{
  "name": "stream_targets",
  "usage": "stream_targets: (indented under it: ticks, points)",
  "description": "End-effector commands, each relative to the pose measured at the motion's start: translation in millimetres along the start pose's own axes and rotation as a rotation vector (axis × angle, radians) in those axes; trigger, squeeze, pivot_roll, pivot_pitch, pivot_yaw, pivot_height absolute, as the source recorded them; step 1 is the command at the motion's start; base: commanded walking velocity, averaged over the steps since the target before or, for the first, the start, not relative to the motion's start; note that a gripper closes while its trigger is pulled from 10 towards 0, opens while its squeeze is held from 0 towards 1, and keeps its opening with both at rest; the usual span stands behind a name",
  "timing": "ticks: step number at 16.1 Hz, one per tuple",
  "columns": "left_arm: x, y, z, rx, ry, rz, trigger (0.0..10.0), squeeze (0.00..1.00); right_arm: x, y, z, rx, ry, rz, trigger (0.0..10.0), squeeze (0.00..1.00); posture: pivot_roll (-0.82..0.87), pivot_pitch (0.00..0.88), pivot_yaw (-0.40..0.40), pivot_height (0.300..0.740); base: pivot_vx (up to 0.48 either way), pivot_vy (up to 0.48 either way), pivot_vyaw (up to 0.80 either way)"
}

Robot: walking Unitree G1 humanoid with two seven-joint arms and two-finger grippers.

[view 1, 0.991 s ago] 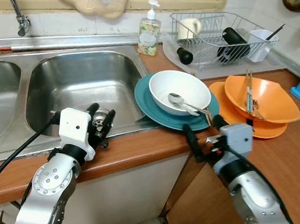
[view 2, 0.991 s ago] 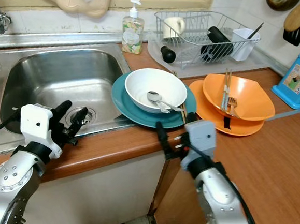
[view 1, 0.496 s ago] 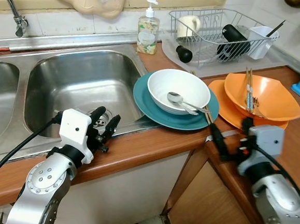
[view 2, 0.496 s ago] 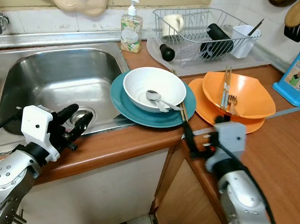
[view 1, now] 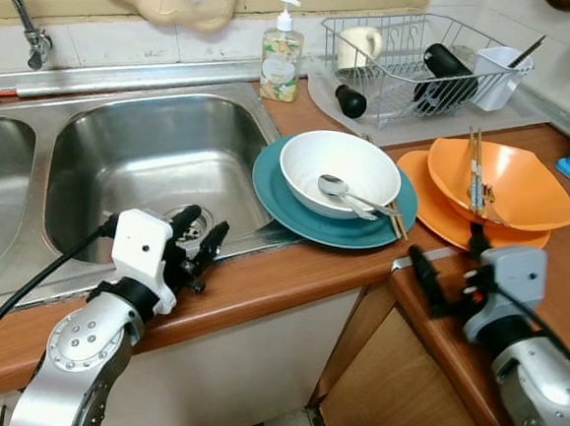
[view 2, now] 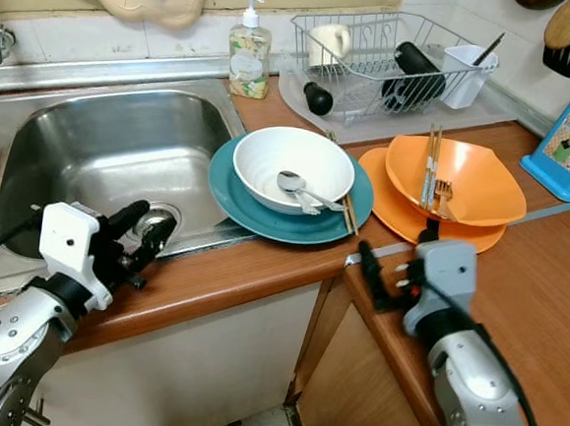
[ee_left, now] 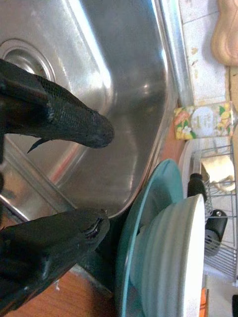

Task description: Kitchen organization

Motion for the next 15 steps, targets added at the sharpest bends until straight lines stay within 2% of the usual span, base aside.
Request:
stream_targets:
  ticks: [1, 10, 15]
  points:
    - [1.4, -0.9, -2.7, -0.001, -0.024, 0.013, 10.0, 0.00, 0.2, 0.9, 1.7, 0.006, 0.026, -0.005, 10.0, 0.00, -0.02, 0.000, 0.005, 0.740, 0.000, 0.000, 0.00]
    - [2.1, -1.5, -7.5, 0.007, -0.052, 0.017, 10.0, 0.00, -4.4, 0.4, 26.0, -0.065, 0.181, -0.002, 10.0, 0.00, -0.02, 0.000, -0.001, 0.740, 0.000, 0.000, 0.00]
    - [2.3, -0.7, -6.6, 0.017, -0.039, 0.007, 10.0, 0.00, -16.4, 5.4, 33.7, -0.101, 0.188, -0.030, 10.0, 0.00, -0.01, 0.000, -0.009, 0.740, 0.000, 0.000, 0.00]
Point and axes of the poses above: a point about 5 cm out from each wrist's last joint towards the gripper, its own x axis pointing back from the gripper into the wrist, its own y axis along the axis of the wrist's last joint, z = x × y, the point moved 1 cm from there along -x, pointing out of the wrist towards the gripper, and after that the axes turned 2 degrees about x, right-handed, at the moved point
